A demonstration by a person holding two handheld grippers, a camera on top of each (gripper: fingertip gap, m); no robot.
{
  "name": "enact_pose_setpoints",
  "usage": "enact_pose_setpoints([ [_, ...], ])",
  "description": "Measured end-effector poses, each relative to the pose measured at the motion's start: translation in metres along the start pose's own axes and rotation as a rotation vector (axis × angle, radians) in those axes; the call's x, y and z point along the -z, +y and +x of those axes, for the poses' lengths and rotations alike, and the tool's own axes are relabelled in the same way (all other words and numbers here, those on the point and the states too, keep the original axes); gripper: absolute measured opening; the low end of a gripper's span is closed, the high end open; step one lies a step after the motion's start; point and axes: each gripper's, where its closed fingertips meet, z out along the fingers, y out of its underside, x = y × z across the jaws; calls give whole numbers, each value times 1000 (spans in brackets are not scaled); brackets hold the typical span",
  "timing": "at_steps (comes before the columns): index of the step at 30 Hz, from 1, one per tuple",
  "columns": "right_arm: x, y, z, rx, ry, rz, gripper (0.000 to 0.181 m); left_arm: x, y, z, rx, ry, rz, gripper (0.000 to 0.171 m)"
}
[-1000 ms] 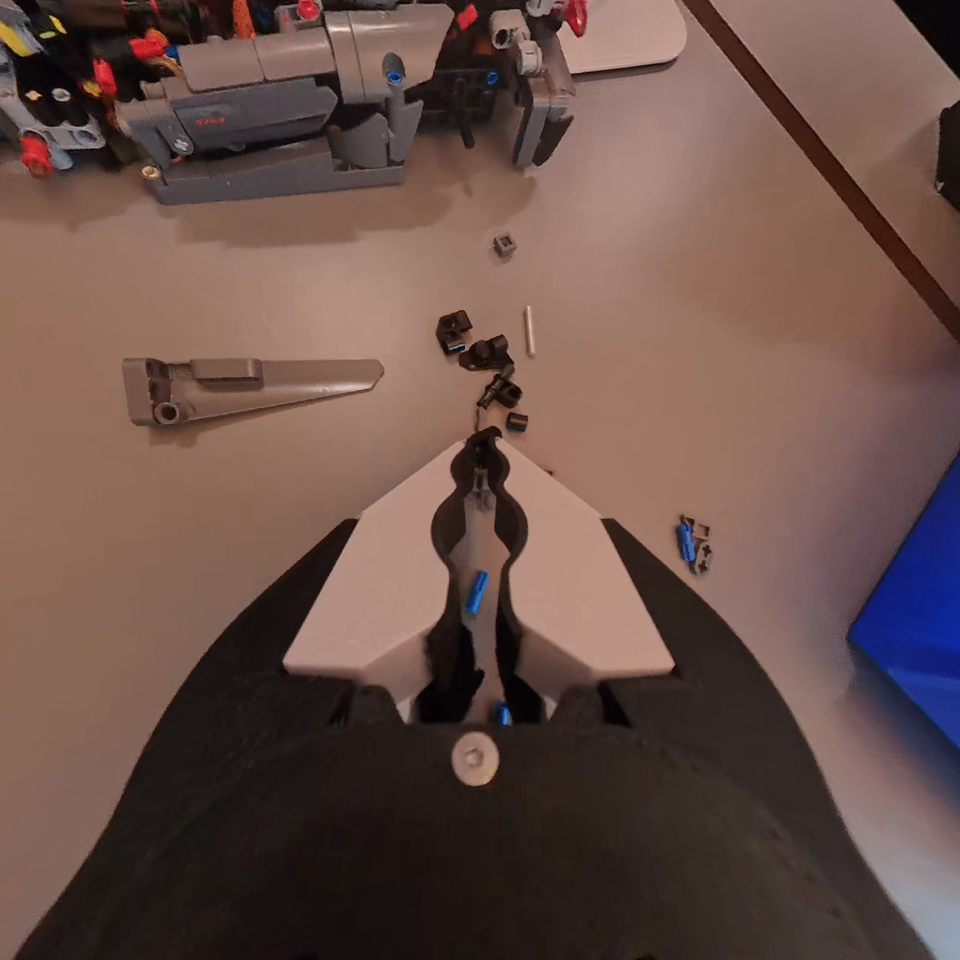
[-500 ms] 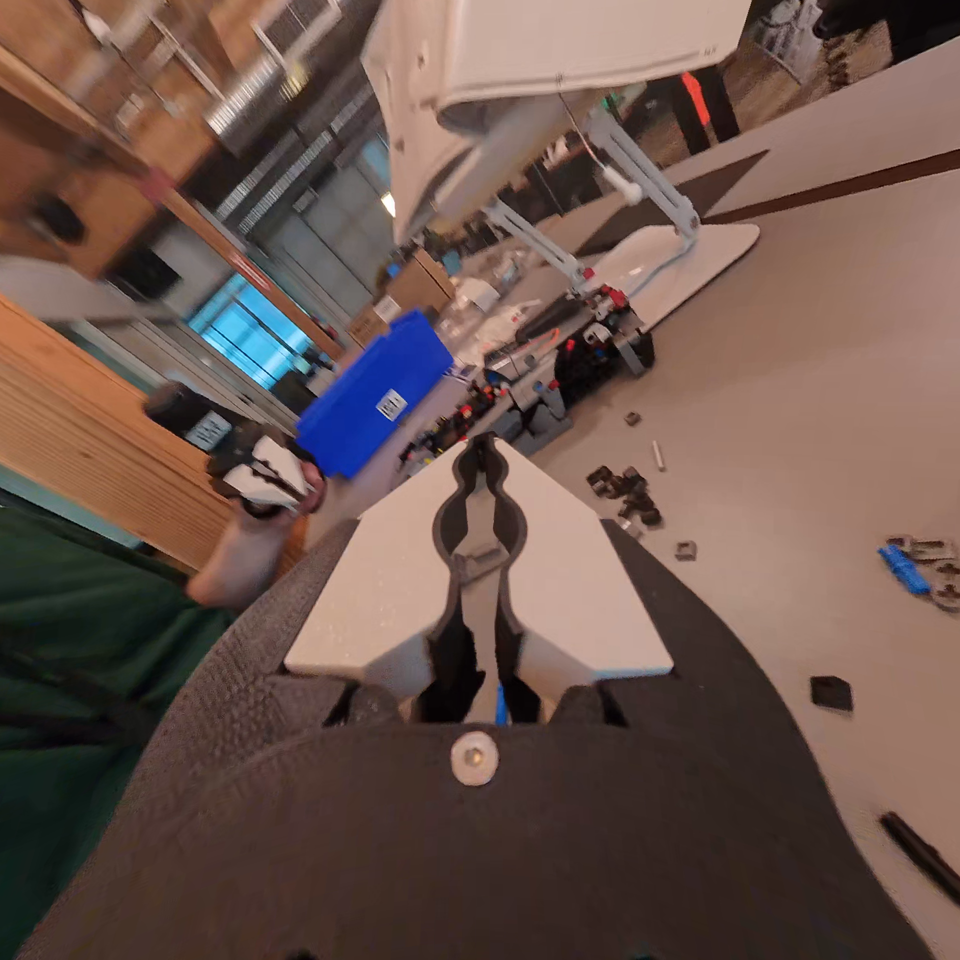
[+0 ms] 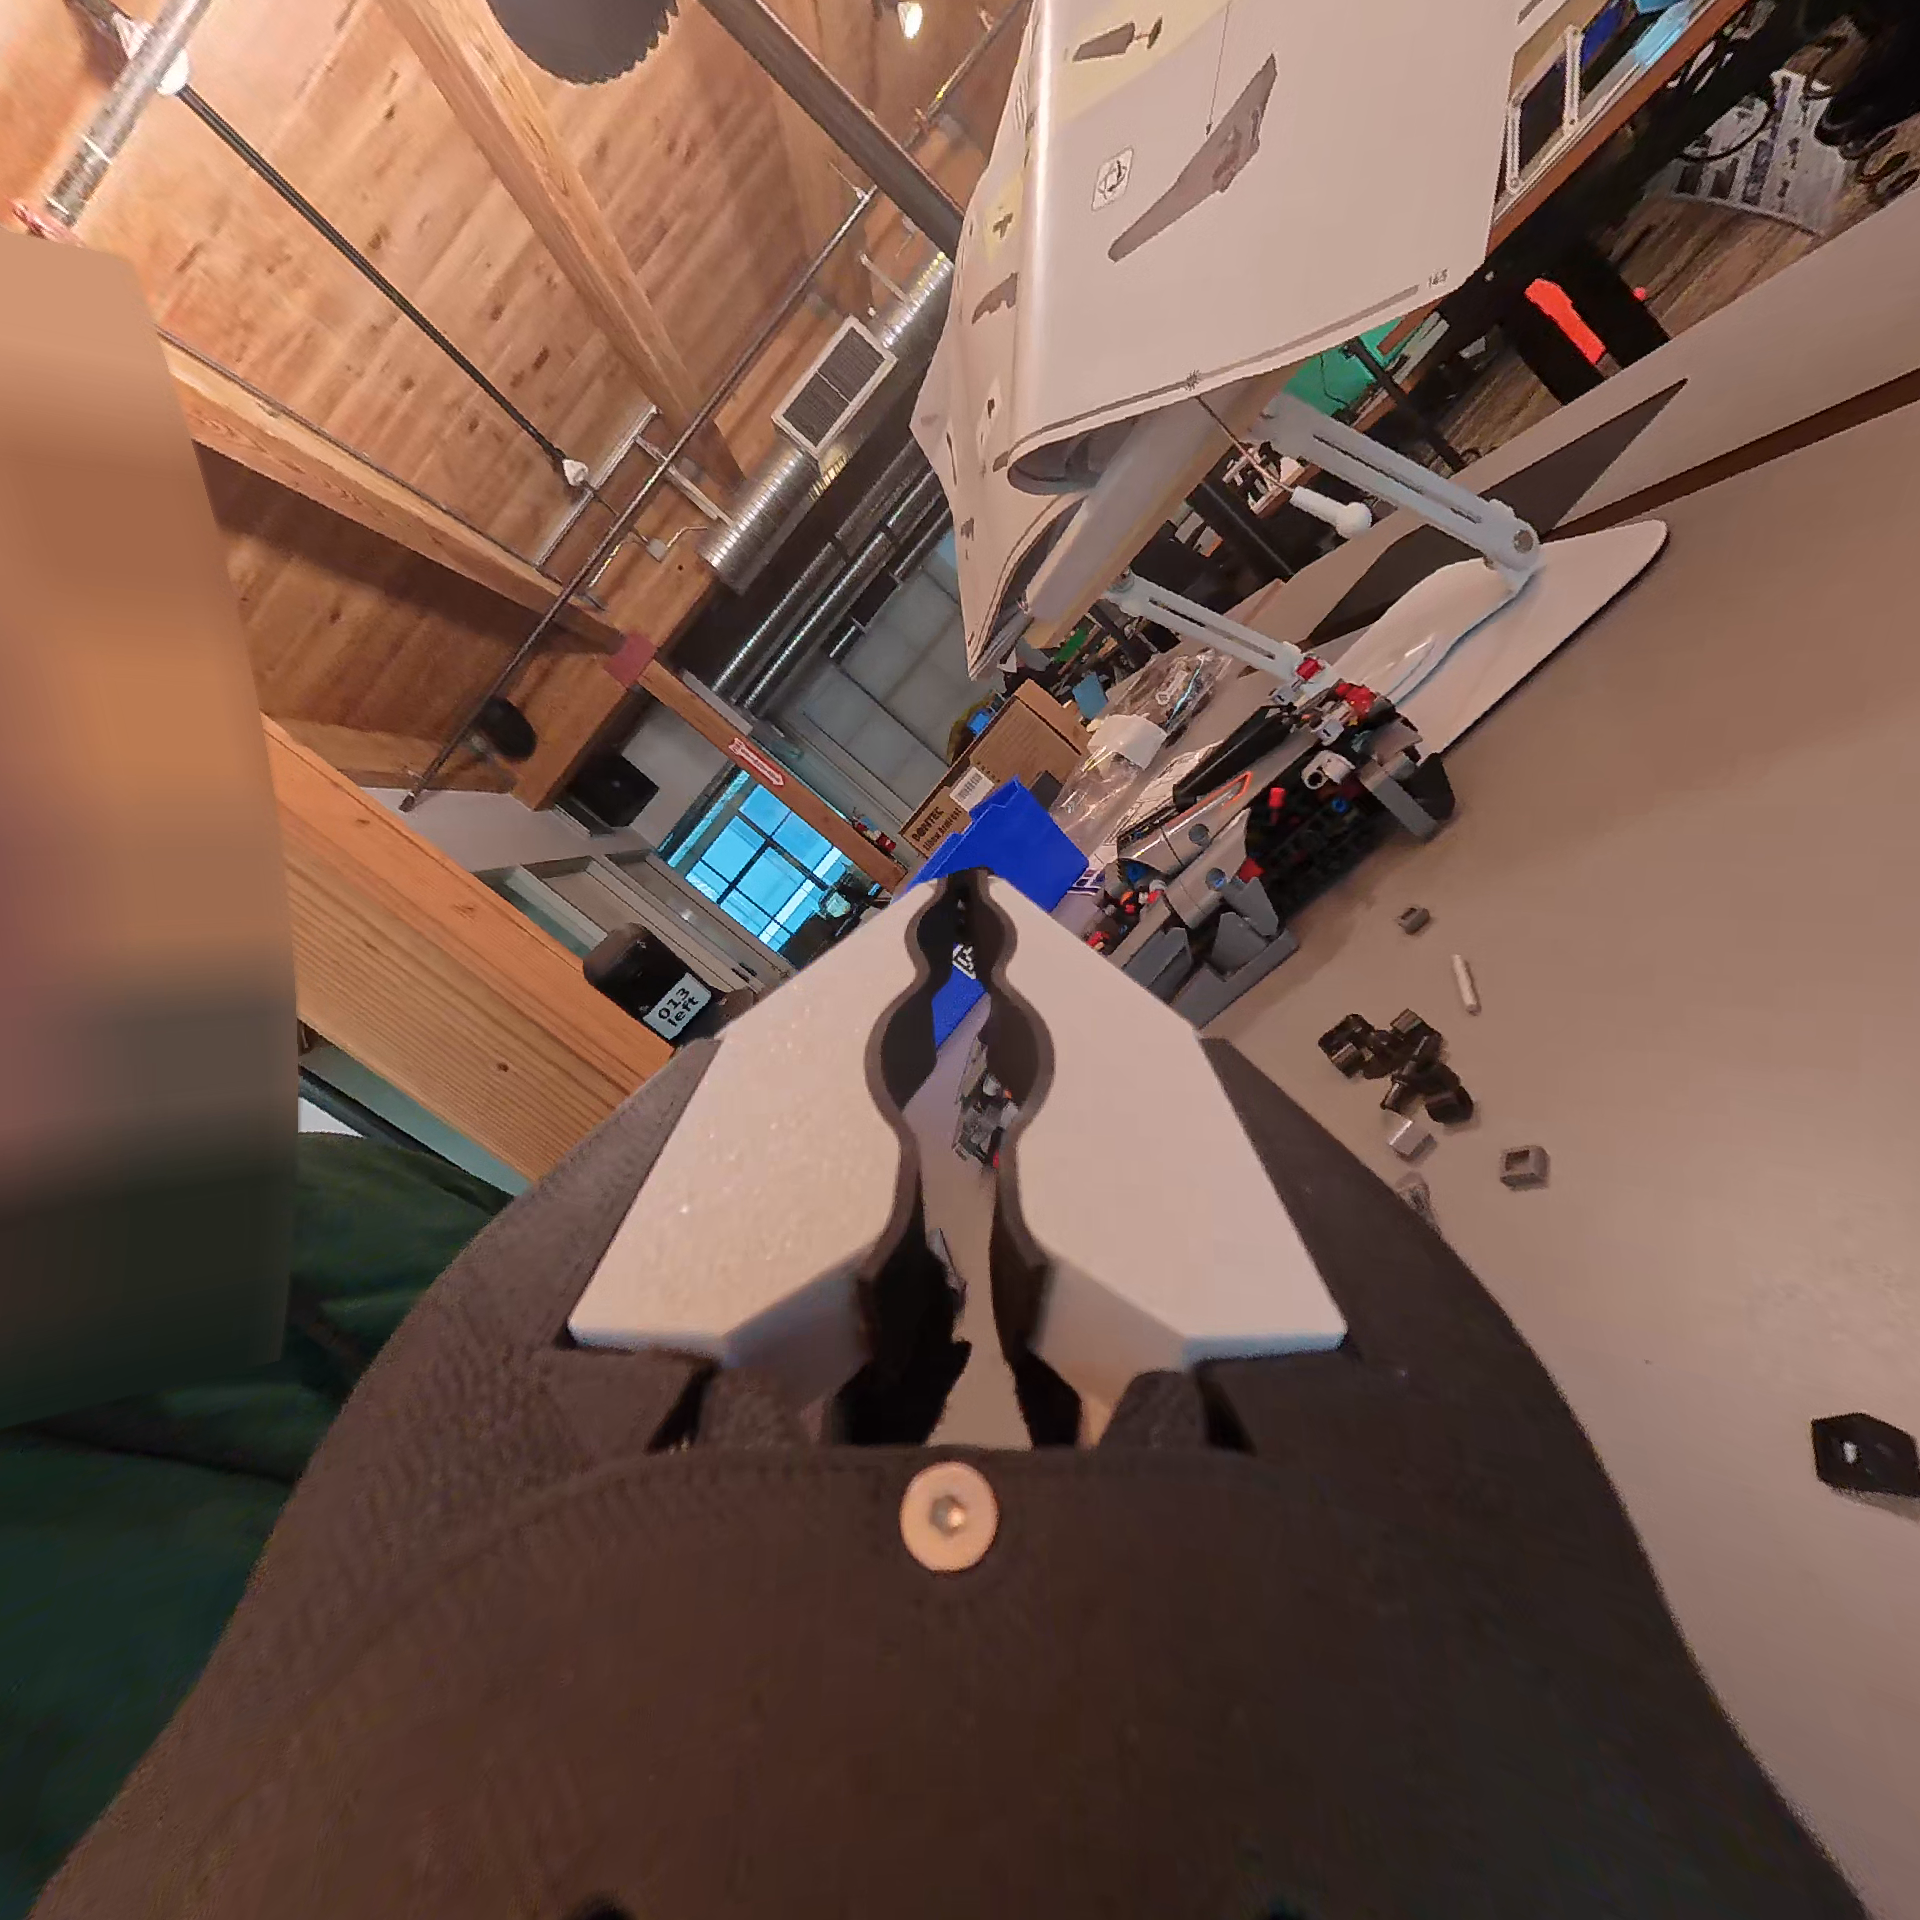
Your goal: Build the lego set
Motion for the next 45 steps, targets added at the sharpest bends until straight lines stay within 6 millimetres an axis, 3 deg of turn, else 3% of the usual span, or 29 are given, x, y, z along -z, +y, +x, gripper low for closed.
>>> enact_pose_setpoints([
  [9,0,5,4,30,52,-40,0,-3,0,1,5,6,-10,3],
  [14,-12,58,19,310,271,-400,0,6,7,4,7,-16,-32,3],
  [17,-27,88,10,456,244,-545,0,15,10,9,-11,-26,-34,5],
  [21,-36,106,14,657,307,-664,0,36,13,18,-43,-44,-21,6],
  [26,-42,117,16,860,386,-728,0,77,21,24,-53,-60,-4,7],
  [29,-41,123,21,963,457,-769,0,112,34,14,-56,-134,-38,7],
  [35,-31,137,36,1127,584,-920,1,204,53,-29,-7,-370,-51,7],
  [39,-27,146,43,1125,627,-1002,1,264,83,-72,65,-606,-163,8],
  [42,-28,148,43,1110,637,-1010,1,298,112,-101,101,-737,-313,14],
  [45,-29,148,43,1099,646,-1006,1,314,134,-120,96,-786,-463,21],
])
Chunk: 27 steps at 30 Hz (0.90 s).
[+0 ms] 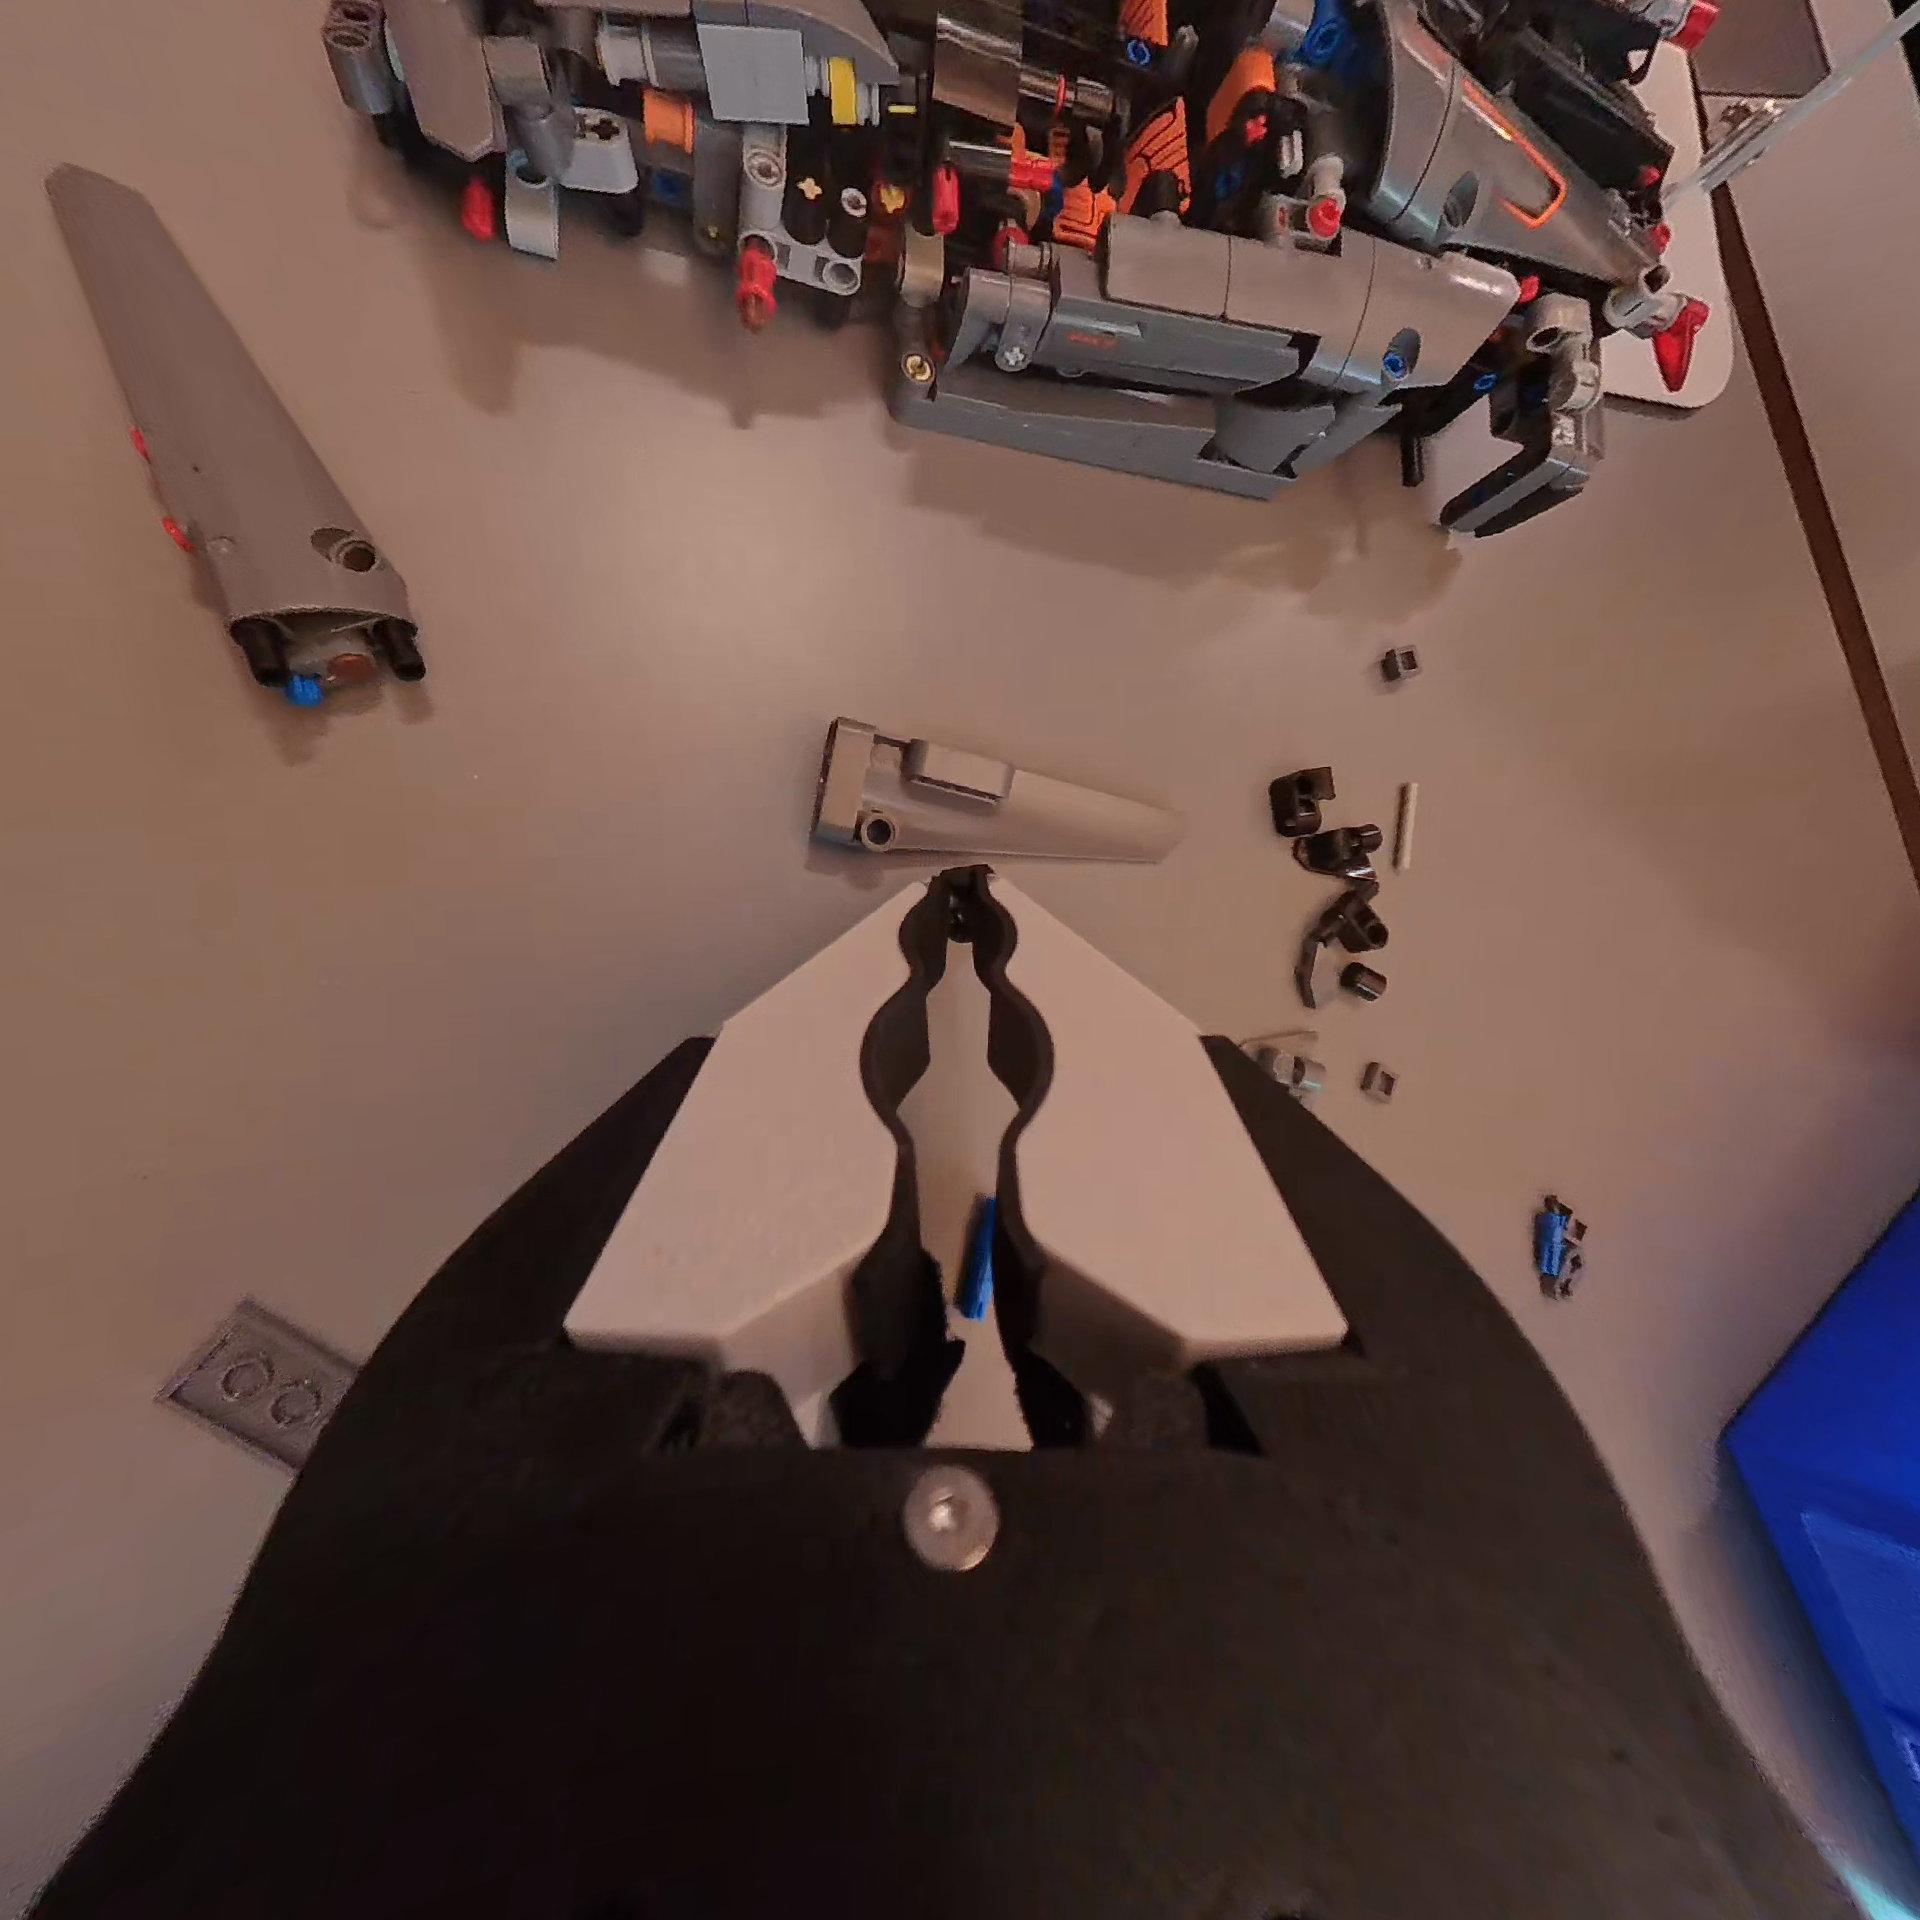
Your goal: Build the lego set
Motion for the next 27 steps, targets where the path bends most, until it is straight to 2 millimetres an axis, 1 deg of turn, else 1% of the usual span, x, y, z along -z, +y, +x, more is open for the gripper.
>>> enact_pose_setpoints([
  [2,-2,1,-3,-3,-12,-6,1,-9,5,-6,-29,-2,-45,23],
  [5,-4,2,-5,-8,-21,-17,1,-21,4,-8,-51,27,-64,25],
  [9,-4,2,-5,-13,-32,-16,1,-33,17,-17,-76,22,-147,24],
  [13,-4,3,-6,-16,-46,-20,1,-27,20,-33,-84,-13,-172,20],
  [17,-5,3,-8,-21,-64,-20,2,-19,19,-41,-75,2,-160,18],
  [19,-6,2,-8,-21,-69,-22,2,-22,20,-38,-84,33,-177,18],
  [20,-6,2,-8,-23,-72,-23,3,-26,20,-33,-92,59,-181,19],
  [25,-7,1,-8,-29,-83,-33,3,-56,17,-14,-164,130,-217,20],
  [27,-8,0,-9,-26,-82,-38,2,-68,19,-8,-210,154,-257,20],
])
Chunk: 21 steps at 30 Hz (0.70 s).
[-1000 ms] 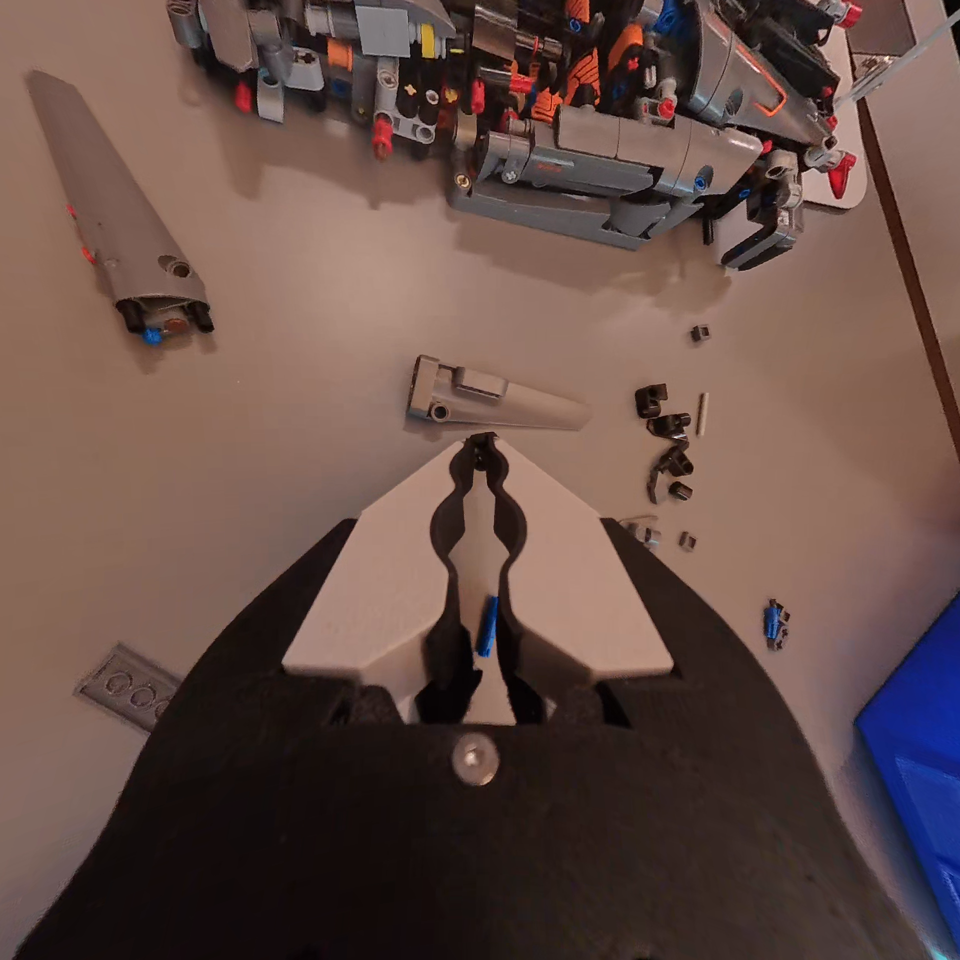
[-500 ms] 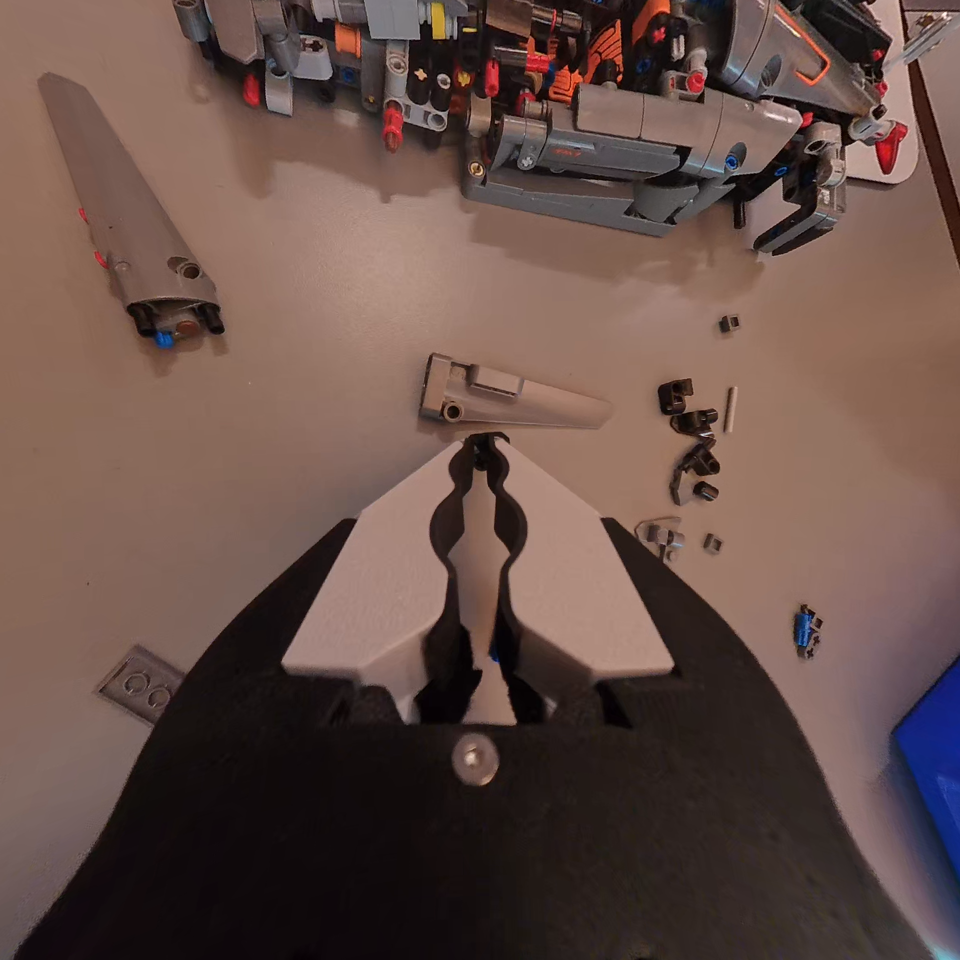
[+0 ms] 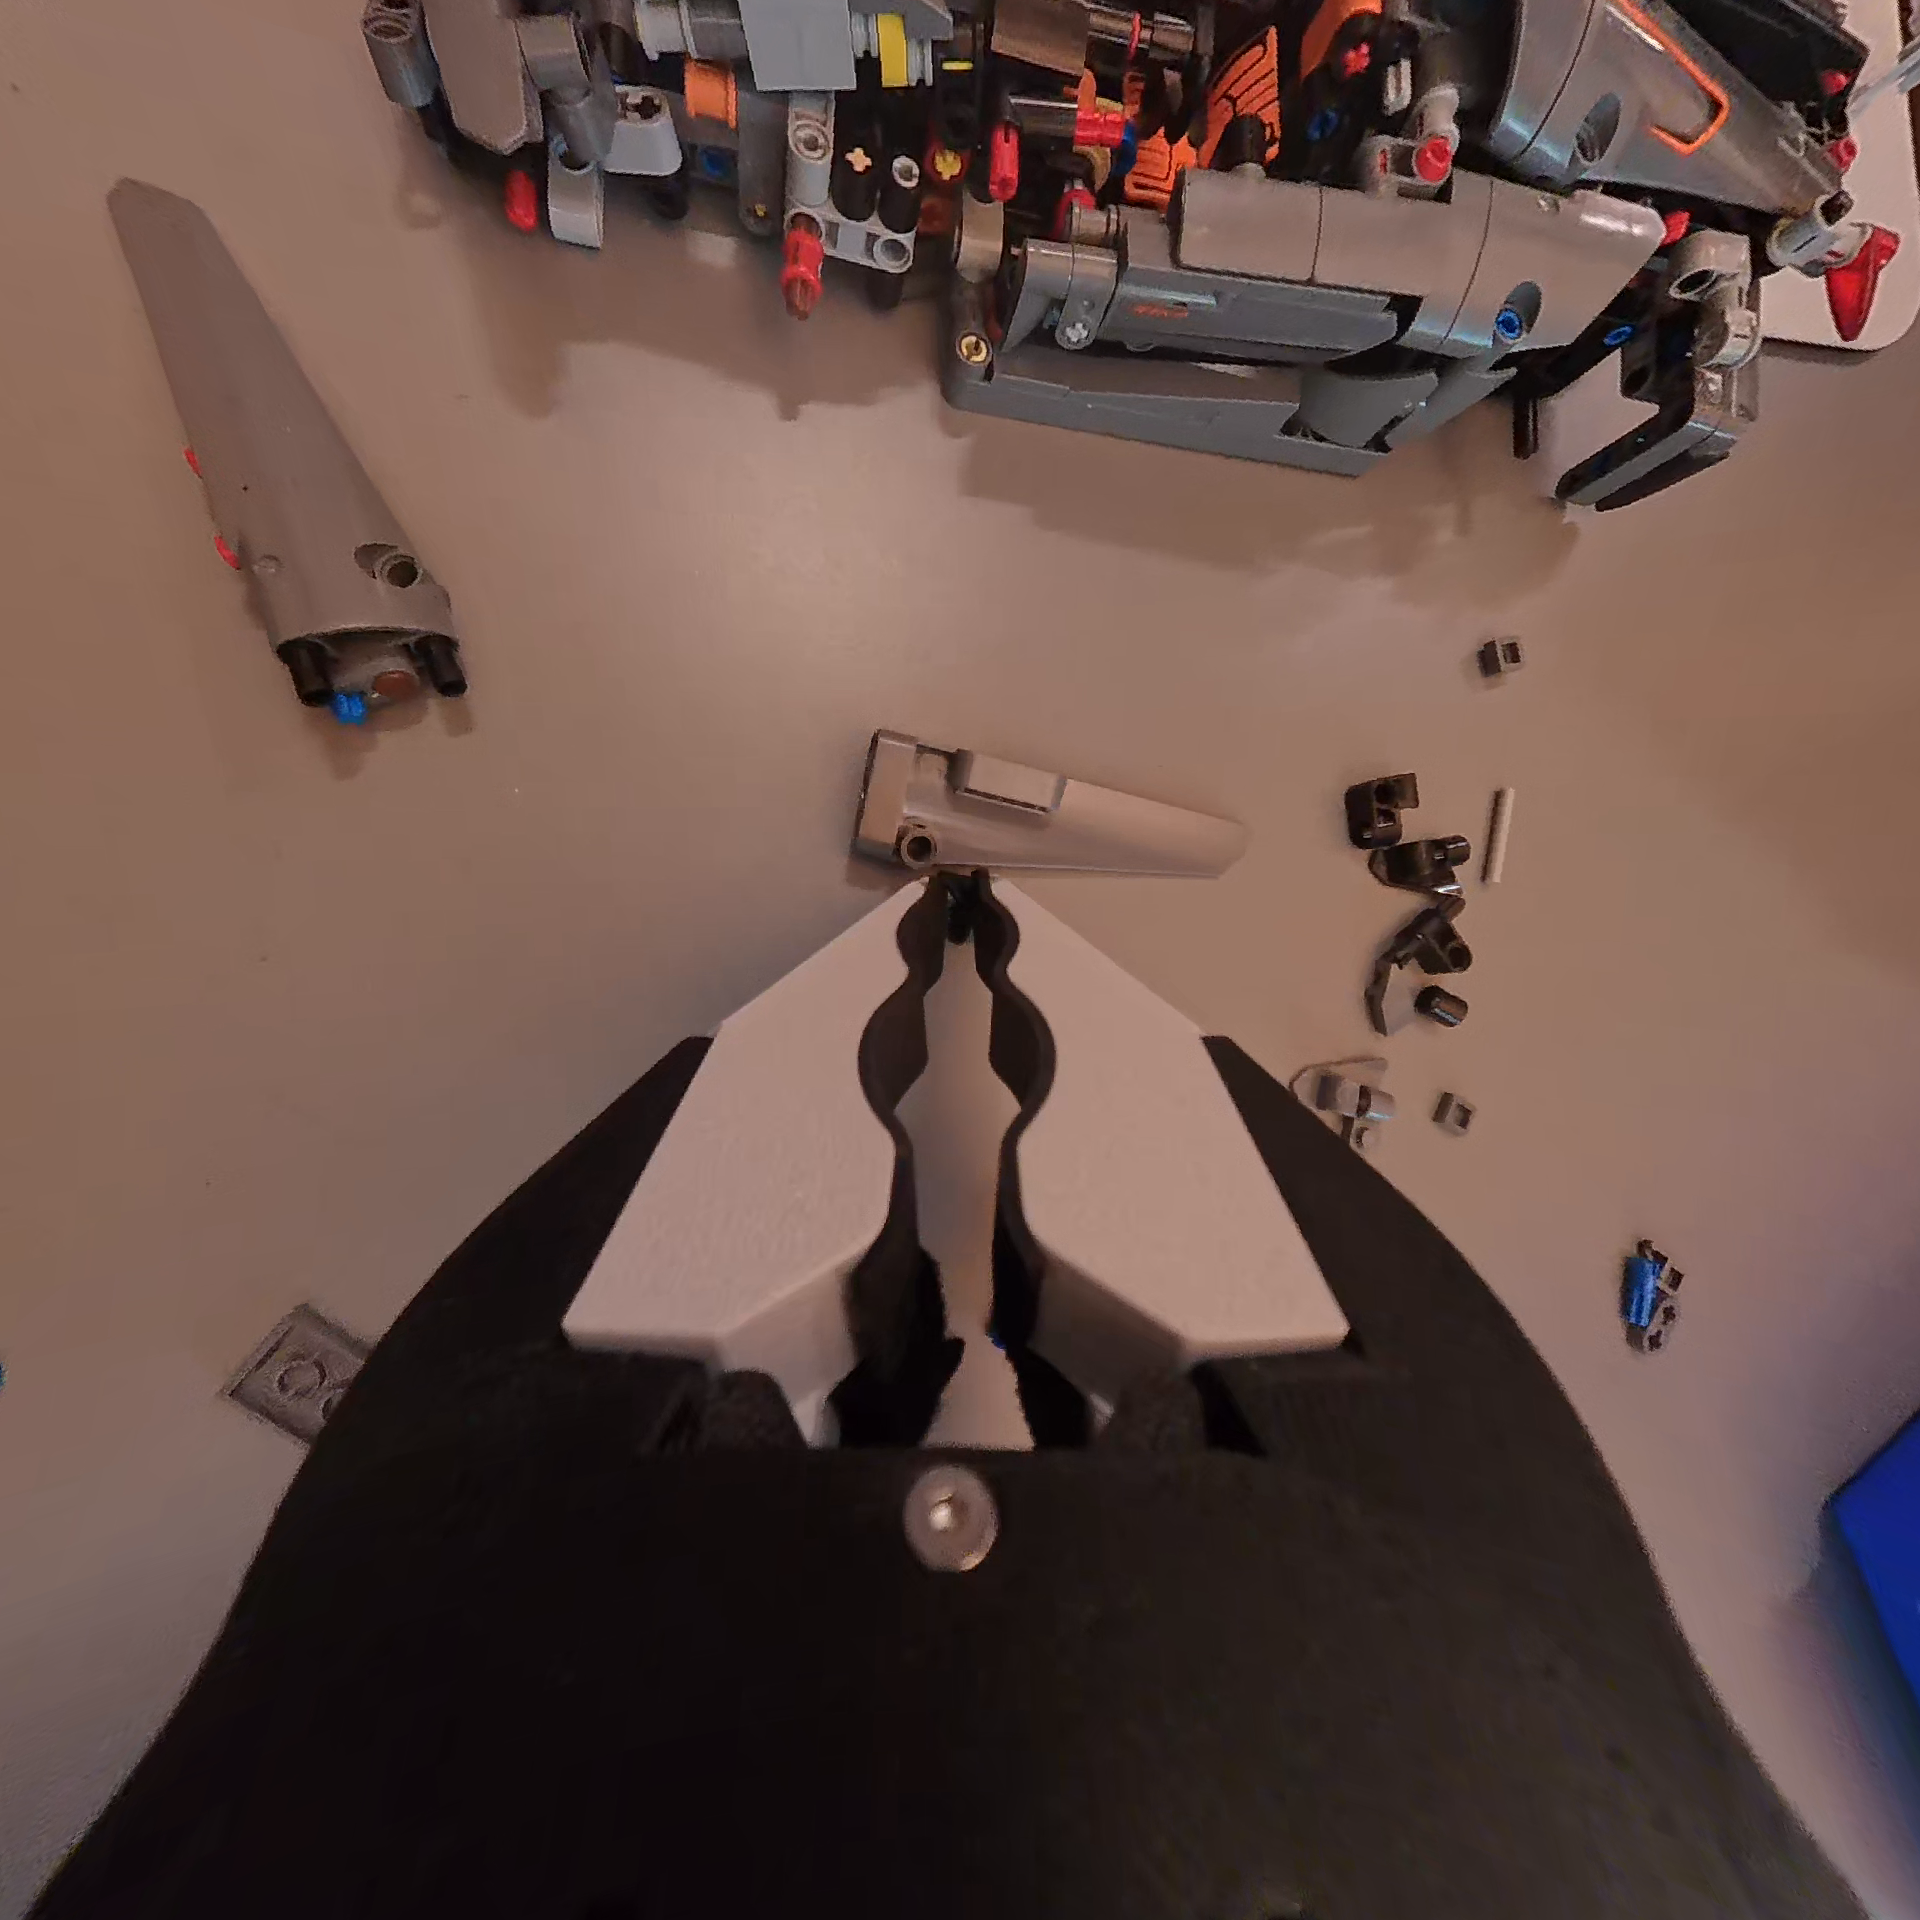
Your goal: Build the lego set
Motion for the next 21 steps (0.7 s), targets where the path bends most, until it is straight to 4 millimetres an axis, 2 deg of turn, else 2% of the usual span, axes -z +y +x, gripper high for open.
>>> enact_pose_setpoints([
  [4,-1,-1,-1,1,0,-2,2,-20,7,-1,-55,23,-120,21],
  [9,-5,5,-4,5,-9,-23,0,-31,10,2,-66,73,-154,19],
  [12,-4,5,-4,-2,-12,-15,0,-34,9,3,-65,79,-157,7],
  [17,-2,6,-2,-4,-11,-10,0,-34,7,5,-55,64,-135,6],
  [21,2,3,-1,-14,-7,10,0,-25,0,1,-24,12,-76,6],
])
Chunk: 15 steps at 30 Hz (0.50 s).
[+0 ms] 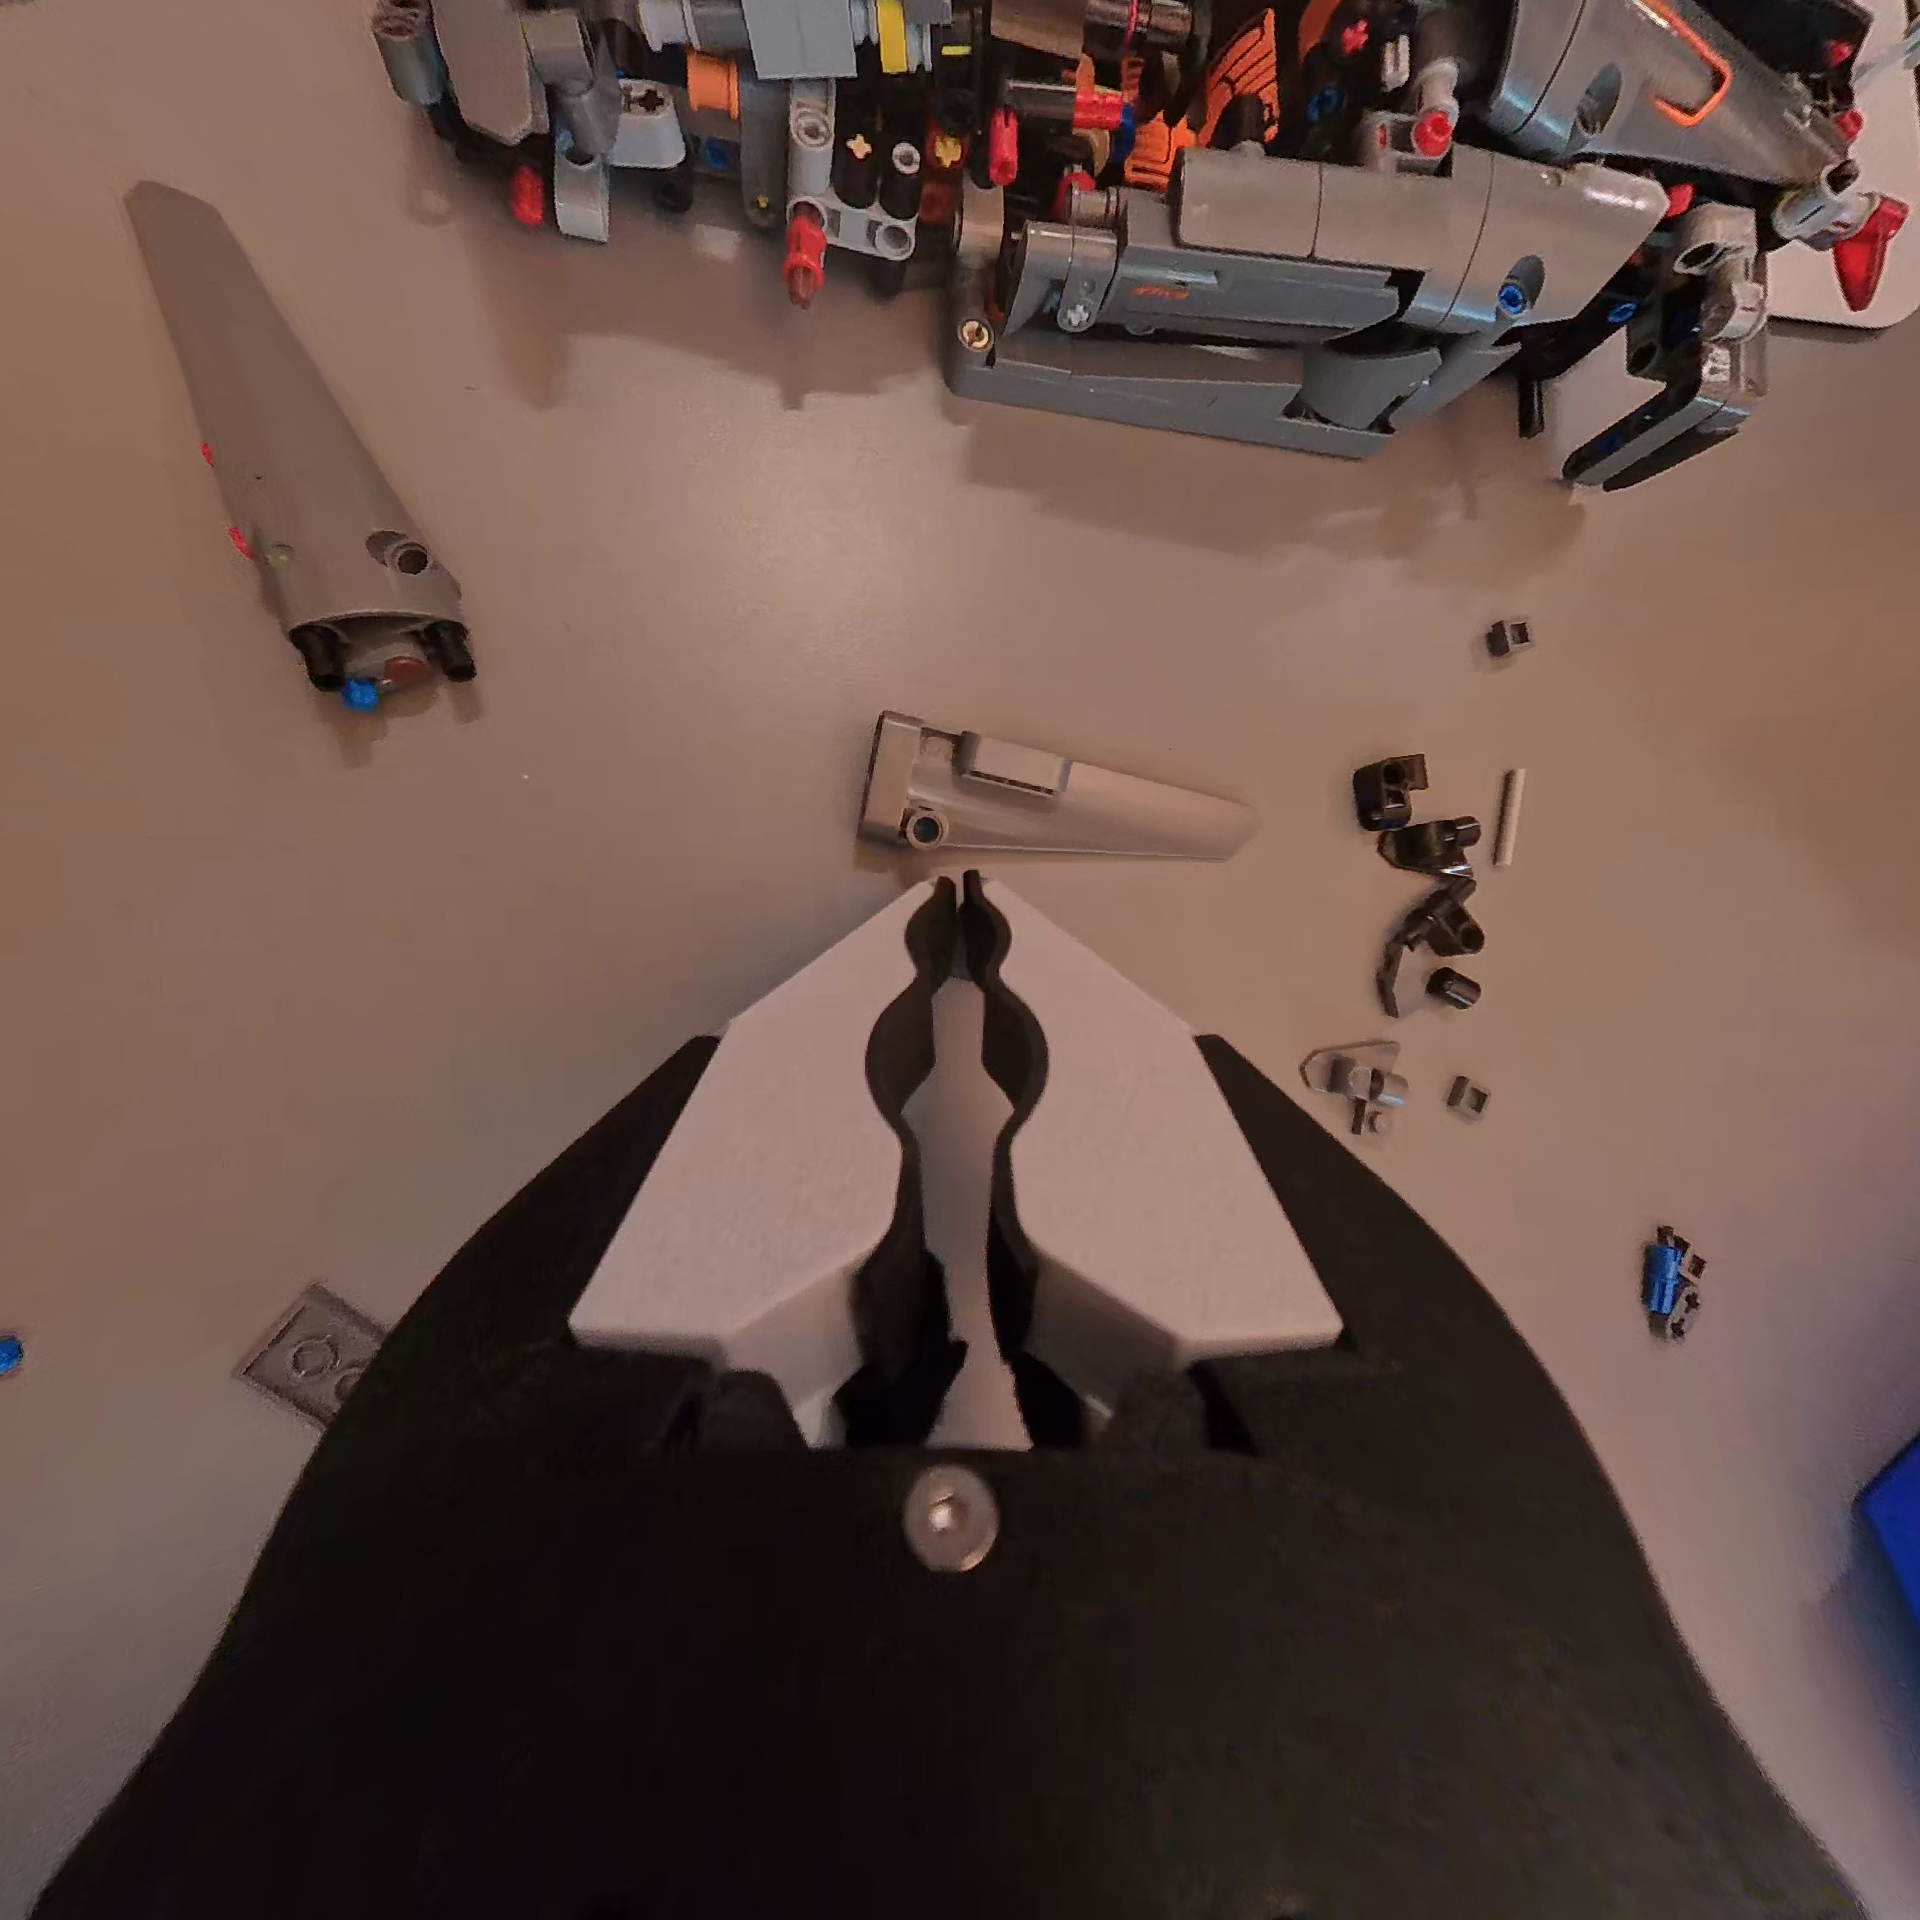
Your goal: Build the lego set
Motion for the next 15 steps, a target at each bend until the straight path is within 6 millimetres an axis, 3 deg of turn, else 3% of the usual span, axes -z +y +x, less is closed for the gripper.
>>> enact_pose_setpoints([
  [6,8,-4,1,-22,10,12,14,34,-12,-9,98,-116,118,6],
  [8,13,-5,4,-19,43,14,10,52,-22,-6,162,-121,215,6],
  [10,21,-10,9,-1,99,26,0,71,-37,3,227,-91,337,5],
  [15,41,-33,20,13,208,94,3,109,-87,52,320,148,642,5],
])
